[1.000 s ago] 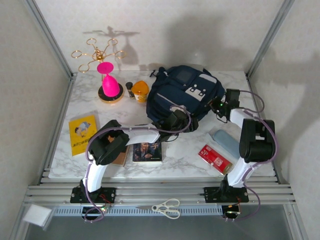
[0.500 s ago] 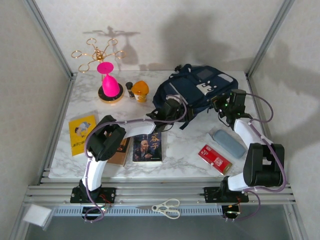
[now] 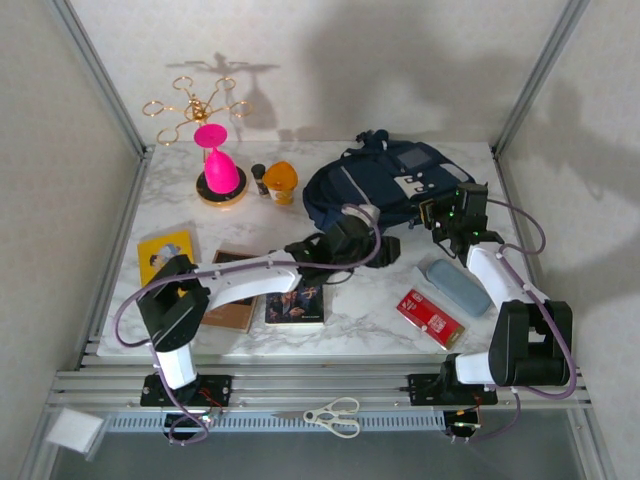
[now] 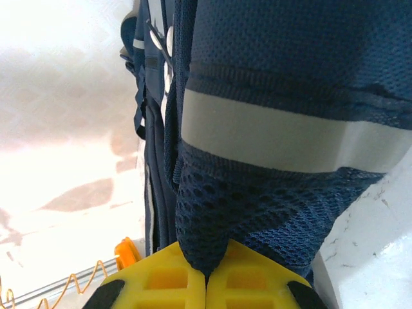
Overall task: Pack the student bag
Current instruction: Unzip the student bag at the top-right of the table.
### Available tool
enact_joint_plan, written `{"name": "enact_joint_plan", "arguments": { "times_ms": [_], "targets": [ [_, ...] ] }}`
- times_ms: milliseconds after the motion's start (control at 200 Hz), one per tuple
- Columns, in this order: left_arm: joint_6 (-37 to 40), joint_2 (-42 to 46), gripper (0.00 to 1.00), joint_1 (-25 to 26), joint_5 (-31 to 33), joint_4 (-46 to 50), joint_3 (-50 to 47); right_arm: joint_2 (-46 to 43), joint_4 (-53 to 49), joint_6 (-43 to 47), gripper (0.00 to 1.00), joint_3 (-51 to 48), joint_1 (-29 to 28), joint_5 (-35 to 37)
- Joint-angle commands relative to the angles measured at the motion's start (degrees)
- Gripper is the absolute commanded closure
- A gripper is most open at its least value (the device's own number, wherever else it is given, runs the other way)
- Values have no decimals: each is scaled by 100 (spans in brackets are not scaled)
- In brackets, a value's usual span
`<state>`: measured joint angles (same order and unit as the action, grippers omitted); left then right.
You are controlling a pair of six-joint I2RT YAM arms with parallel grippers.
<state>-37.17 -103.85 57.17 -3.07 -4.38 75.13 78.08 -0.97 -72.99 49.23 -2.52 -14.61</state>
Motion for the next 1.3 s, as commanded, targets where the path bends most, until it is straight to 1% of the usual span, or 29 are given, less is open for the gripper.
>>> {"name": "enact_joint_plan", "arguments": {
  "times_ms": [0,95,215,340,466,526,651,706,786,871,981,1041,1102,1227,1292],
  "targets": [
    [25,-450,33,131,73,478,587,-230,137,-400,100,201,-58,-231],
    [369,-773,40,146,225,450,910,-268,171,-535,100,174,-70,-342],
    [929,-1117,43,122,510,438,1256,-304,124,-593,100,242,-67,-419],
    [1387,-1445,46,93,486,330,1587,-333,97,-602,100,314,-71,-464],
    [1463,-1752,49,28,622,15,1670,-344,130,-657,100,293,-72,-493],
    [1493,-1893,50,-19,523,-159,1708,-352,141,-677,100,280,-68,-500],
    [1512,-2106,51,-52,819,-404,1900,-343,212,-706,100,249,-68,-534],
    [1524,-2215,49,-78,877,-567,1967,-355,241,-708,100,213,-71,-526],
    [1501,-2468,48,-163,695,-520,2309,-355,266,-701,100,176,-74,-521],
    [1468,-2643,50,-245,530,-657,2523,-362,312,-699,100,106,-71,-511],
    [1540,-2709,56,-259,579,-967,2577,-363,330,-683,100,44,-72,-474],
    [1568,-2749,61,-281,683,-964,2612,-355,330,-668,100,34,-65,-455],
    [1511,-2763,67,-326,615,-972,2595,-345,335,-641,100,41,-59,-446],
    [1447,-2557,80,-355,527,-1380,2114,-337,291,-553,100,80,-47,-364],
    [1432,-2445,87,-355,522,-1407,1929,-334,291,-539,100,84,-33,-343]
  ]
}}
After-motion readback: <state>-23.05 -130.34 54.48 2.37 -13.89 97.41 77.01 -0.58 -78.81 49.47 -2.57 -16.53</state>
